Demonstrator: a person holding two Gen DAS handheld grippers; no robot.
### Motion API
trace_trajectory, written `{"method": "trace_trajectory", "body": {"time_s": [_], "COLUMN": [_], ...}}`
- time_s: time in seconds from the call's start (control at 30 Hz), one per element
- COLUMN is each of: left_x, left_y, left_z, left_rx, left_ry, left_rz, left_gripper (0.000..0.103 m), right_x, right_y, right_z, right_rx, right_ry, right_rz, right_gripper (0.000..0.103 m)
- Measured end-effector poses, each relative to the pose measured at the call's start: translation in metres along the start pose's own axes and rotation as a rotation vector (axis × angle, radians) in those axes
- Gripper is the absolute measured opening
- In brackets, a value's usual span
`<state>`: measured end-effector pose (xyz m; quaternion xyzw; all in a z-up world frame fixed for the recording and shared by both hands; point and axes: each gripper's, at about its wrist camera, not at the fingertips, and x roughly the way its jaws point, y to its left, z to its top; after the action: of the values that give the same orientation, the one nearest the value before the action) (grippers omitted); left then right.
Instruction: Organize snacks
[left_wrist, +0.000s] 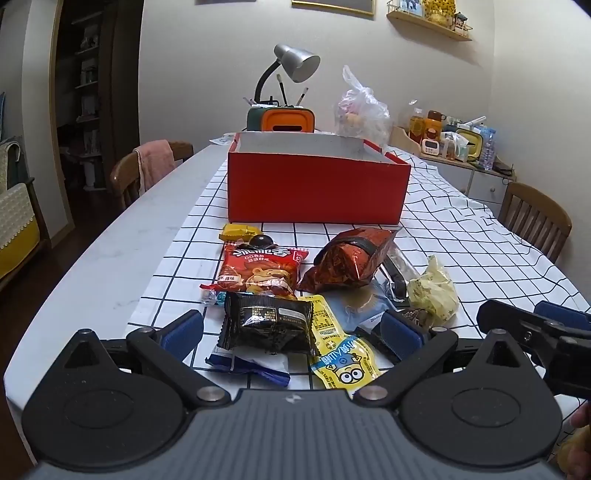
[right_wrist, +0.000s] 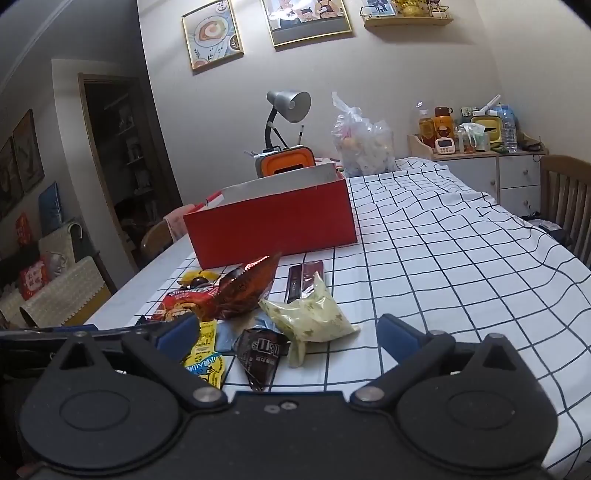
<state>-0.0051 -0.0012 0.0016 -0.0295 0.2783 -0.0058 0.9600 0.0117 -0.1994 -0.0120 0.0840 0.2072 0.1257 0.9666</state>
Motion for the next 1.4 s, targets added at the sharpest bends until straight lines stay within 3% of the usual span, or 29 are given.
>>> {"method": "trace_trajectory", "body": {"time_s": [1.4], "left_x": [-0.001], "left_y": [0.0014], "left_z": [-0.0044], "left_rx": [-0.012], "left_ry": [-0.006], "left_rz": [-0.042], "left_gripper": [0.103], "right_x": [-0.0012], "right_y": [0.0014], "right_z": [-0.002], "right_rx": [0.002], "right_ry": [0.004], "right_rz": [0.003], "right_gripper": [0.103]}}
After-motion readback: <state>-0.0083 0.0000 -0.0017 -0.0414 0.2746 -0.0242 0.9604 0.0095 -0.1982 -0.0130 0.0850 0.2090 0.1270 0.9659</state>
